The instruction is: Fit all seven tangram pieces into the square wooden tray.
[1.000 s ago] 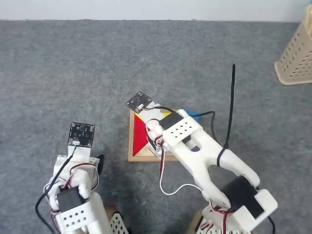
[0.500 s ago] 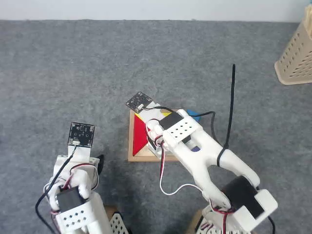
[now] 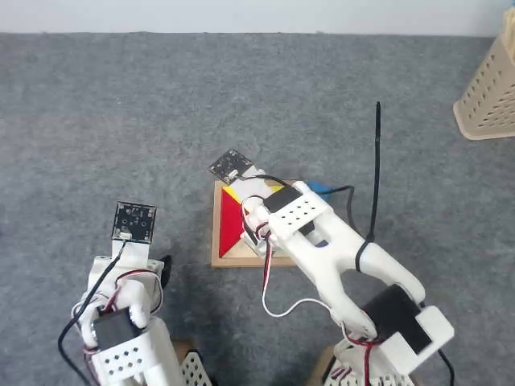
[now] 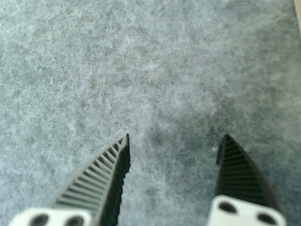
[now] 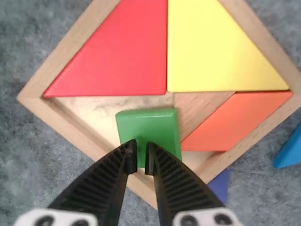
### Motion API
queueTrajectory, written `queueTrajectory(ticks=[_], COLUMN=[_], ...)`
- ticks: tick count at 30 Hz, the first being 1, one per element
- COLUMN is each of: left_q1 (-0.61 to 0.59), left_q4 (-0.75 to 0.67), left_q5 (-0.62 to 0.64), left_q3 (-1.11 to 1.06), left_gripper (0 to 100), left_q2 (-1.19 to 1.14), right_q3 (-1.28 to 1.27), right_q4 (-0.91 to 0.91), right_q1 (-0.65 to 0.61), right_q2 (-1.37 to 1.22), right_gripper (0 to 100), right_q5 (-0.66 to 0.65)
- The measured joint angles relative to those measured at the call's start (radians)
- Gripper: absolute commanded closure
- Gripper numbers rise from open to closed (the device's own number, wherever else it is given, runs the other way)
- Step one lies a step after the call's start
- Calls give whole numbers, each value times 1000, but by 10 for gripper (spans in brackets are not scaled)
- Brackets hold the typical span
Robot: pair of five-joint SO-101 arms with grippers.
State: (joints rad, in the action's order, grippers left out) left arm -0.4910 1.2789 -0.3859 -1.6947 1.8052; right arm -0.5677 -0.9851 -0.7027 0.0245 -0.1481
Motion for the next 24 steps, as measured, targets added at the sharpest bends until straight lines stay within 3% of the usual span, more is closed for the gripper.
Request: queueTrajectory(ticks=[8,17,24], left_q1=[0,0,0], left_q4=[0,0,0], left_q5=[0,0,0], left_q3=[0,0,0], left_gripper=[720,720,720], left_q2=[0,0,0], right_q3=[0,-161,-173], right_q4=[23,84,123], right_q1=[-9,-3,18], right_q2=[5,242,207], right_gripper=[950,950,949], right_q5=[40,40,40])
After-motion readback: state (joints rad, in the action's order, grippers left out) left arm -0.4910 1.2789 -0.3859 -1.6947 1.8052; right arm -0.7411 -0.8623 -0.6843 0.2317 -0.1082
